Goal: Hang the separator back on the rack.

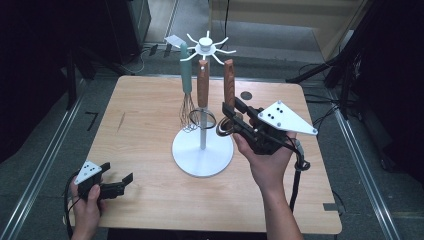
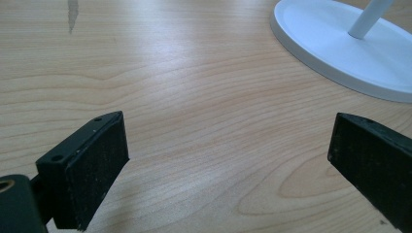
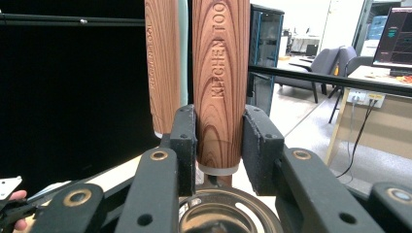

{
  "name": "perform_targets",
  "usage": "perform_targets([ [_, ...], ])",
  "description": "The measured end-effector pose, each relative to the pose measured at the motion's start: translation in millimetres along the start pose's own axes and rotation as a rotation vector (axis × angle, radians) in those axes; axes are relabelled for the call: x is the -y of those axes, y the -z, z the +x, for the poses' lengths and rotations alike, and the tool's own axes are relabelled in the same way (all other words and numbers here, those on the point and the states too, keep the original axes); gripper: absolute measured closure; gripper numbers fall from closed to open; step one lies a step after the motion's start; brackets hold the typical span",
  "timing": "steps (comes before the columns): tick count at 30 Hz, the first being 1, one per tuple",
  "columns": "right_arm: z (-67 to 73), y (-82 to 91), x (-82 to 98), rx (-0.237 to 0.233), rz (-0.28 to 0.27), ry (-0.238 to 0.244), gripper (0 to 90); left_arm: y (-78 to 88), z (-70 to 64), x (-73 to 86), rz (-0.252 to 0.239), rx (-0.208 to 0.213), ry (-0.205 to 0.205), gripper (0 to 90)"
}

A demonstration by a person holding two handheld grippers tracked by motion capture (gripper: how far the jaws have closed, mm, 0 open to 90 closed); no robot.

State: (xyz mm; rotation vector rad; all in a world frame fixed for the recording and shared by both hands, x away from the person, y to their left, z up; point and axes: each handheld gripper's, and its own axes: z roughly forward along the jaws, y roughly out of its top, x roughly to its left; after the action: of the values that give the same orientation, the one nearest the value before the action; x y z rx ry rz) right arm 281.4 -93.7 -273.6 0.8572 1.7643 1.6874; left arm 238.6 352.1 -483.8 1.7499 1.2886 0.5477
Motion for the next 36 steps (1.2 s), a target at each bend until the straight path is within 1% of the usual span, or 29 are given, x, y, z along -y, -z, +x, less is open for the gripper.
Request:
perform_targets([
  [2,0.2,-1.5,-0.3,0.002,0.003,-0.004,70.3,0.1,0.0,0.0,0.0,0.0,0.0,1.5],
  [5,-0.4,-4.2,-0.6,0.003,0.005,0.004,70.3,0.0,0.1,0.1,-0.004,0.0,0.002,1.5],
  [11,0.5,-10.0,0.5,-0.004,0.019,0.0,70.3,-0.1,0.3,0.2,-0.005,0.002,0.003,1.6],
  [13,0.8,-11.4,1.0,-0.003,0.021,-0.008,70.3,0.0,0.2,0.2,-0.005,0.001,0.004,1.6],
  [15,0.1,-12.6,1.1,-0.003,0.018,-0.003,70.3,0.1,0.1,0.2,-0.005,0.001,0.002,1.6],
  [18,1.2,-13.6,1.4,-0.003,0.025,-0.012,70.3,0.1,0.1,0.1,-0.004,0.0,0.001,1.6],
  [20,1.0,-14.5,1.5,-0.005,0.026,-0.008,70.2,-0.1,0.2,0.1,-0.004,0.002,0.002,1.6],
  [21,0.6,-14.6,1.5,0.0,0.022,0.003,70.1,-0.2,0.2,0.1,-0.004,0.001,0.002,1.6],
  [23,0.7,-14.0,2.0,-0.011,0.018,0.008,68.5,-0.2,0.3,0.0,-0.002,0.001,0.001,1.5],
  [25,1.2,-13.1,2.6,-0.028,0.014,0.011,57.5,-0.1,0.2,-0.1,0.0,0.001,0.0,1.6],
  [26,1.8,-12.7,2.8,-0.029,0.012,0.016,53.1,-0.1,0.1,-0.1,0.001,0.0,0.0,1.6],
  [28,2.6,-11.2,3.7,-0.022,0.009,0.031,46.7,-0.1,0.0,-0.1,0.001,-0.001,-0.001,1.6],
  [32,0.7,-7.3,8.5,0.001,0.009,0.038,36.4,-0.2,-0.3,0.0,0.001,-0.003,-0.002,1.6],
  [34,-1.8,-5.7,13.1,0.013,0.02,0.025,29.1,-0.1,-0.2,-0.1,0.001,-0.003,-0.001,1.6],
  [36,-4.4,-5.0,18.2,0.025,0.028,0.026,19.8,-0.2,-0.1,-0.2,0.004,-0.004,-0.002,1.6],
])
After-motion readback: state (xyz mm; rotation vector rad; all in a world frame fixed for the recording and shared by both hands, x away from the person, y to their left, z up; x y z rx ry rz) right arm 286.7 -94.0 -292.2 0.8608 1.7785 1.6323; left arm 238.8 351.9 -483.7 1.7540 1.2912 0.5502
